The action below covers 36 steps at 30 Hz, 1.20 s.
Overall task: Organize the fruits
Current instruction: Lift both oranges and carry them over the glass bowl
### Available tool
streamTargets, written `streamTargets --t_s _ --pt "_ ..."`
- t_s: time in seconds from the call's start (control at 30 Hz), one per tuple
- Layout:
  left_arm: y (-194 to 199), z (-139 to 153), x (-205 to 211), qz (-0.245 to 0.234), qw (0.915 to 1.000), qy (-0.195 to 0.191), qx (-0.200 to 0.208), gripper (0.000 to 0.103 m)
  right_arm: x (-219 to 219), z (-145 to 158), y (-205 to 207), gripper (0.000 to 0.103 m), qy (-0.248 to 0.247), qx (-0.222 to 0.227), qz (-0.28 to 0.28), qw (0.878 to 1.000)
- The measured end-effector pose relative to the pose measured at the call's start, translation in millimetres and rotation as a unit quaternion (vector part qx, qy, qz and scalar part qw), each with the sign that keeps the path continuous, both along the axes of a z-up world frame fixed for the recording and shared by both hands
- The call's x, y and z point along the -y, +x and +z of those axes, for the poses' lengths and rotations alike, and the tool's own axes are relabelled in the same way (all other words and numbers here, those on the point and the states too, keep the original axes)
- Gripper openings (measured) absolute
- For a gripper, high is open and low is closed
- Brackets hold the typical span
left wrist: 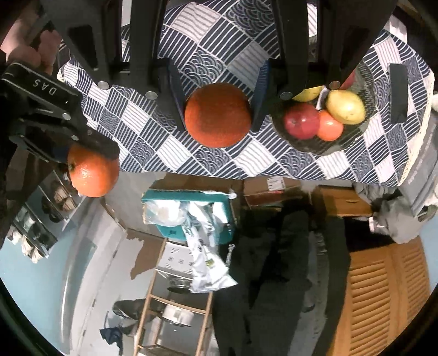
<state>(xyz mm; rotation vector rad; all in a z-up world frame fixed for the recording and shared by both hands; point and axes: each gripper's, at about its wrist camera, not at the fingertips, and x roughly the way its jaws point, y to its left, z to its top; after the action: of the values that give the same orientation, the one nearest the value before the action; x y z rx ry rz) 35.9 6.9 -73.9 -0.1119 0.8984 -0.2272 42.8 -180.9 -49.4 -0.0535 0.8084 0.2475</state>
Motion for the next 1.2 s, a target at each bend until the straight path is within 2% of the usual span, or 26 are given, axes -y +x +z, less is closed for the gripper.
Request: streamTargets --t_s 0.4,0.63,1.2 --pt "-6.4 -11.9 -55.0 0.047 0.9988 -0.001 -0.012 0.046 -59.4 -9.0 13.9 0.064 0.005 -0.016 0.046 0.999" --pt "-8.3 -26.5 -83.3 0.07 0.9972 0.002 -0.028 0.046 -85.1 -27.5 26.7 0.064 0.018 -0.041 0.062 0.997" --pt "-4.7 -98.7 -127.6 0.109 0.9873 0.021 -0.114 0.046 -148.5 -78.0 51.0 0.064 0.024 -0.099 0.097 0.99"
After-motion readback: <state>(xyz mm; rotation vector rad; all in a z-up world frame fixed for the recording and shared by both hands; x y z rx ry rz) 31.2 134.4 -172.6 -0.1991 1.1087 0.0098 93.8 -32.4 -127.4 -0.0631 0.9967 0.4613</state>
